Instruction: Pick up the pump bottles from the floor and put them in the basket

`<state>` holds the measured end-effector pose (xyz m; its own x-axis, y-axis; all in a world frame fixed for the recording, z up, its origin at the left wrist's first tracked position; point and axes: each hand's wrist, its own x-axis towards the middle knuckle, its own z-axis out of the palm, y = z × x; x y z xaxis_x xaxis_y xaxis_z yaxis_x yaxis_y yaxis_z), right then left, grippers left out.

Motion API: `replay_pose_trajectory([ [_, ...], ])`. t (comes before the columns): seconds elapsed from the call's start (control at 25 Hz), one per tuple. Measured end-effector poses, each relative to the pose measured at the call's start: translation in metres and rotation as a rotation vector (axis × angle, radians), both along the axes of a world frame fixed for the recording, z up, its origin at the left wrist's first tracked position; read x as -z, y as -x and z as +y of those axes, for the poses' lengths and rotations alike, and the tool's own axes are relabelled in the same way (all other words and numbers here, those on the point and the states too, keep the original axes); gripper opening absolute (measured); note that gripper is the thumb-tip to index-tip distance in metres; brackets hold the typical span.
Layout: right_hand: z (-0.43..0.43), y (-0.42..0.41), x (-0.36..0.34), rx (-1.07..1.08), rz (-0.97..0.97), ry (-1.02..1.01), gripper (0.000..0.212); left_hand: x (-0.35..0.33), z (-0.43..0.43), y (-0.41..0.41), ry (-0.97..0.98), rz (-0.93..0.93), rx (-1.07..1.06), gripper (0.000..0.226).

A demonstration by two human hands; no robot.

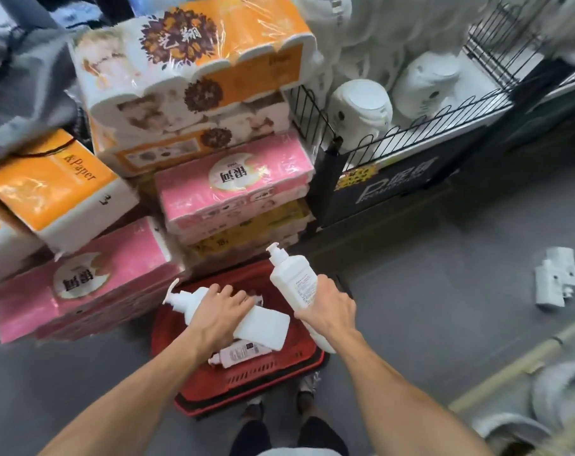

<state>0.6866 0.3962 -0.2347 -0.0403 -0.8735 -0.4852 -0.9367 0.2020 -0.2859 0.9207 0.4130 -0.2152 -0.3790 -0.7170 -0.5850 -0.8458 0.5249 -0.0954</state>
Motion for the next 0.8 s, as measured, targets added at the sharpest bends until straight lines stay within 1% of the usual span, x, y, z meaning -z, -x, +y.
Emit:
replay_pose_trajectory([
  [0.2,0.009,-0.013,0.056,0.156,-0.026,-0.031,0.072,0.056,-0.021,-0.001,-0.027,-0.073,0.202,0.061],
  [0.32,0.014,-0.023,0.097,0.252,-0.031,-0.052,0.075,0.1,-0.032,0.002,-0.066,-0.077,0.263,0.058],
  [0.44,0.021,-0.031,0.139,0.339,-0.047,-0.07,0.072,0.148,-0.036,0.01,-0.069,-0.066,0.358,0.058],
  [0.52,0.027,-0.033,0.165,0.372,-0.046,-0.079,0.069,0.179,-0.035,0.017,-0.057,-0.075,0.454,0.056],
  [0.64,0.037,-0.034,0.21,0.404,-0.049,-0.094,0.072,0.231,-0.033,0.023,-0.058,-0.084,0.573,0.044],
  [0.8,0.043,-0.037,0.265,0.402,-0.047,-0.127,0.074,0.3,-0.03,0.027,-0.074,-0.076,0.693,0.042],
])
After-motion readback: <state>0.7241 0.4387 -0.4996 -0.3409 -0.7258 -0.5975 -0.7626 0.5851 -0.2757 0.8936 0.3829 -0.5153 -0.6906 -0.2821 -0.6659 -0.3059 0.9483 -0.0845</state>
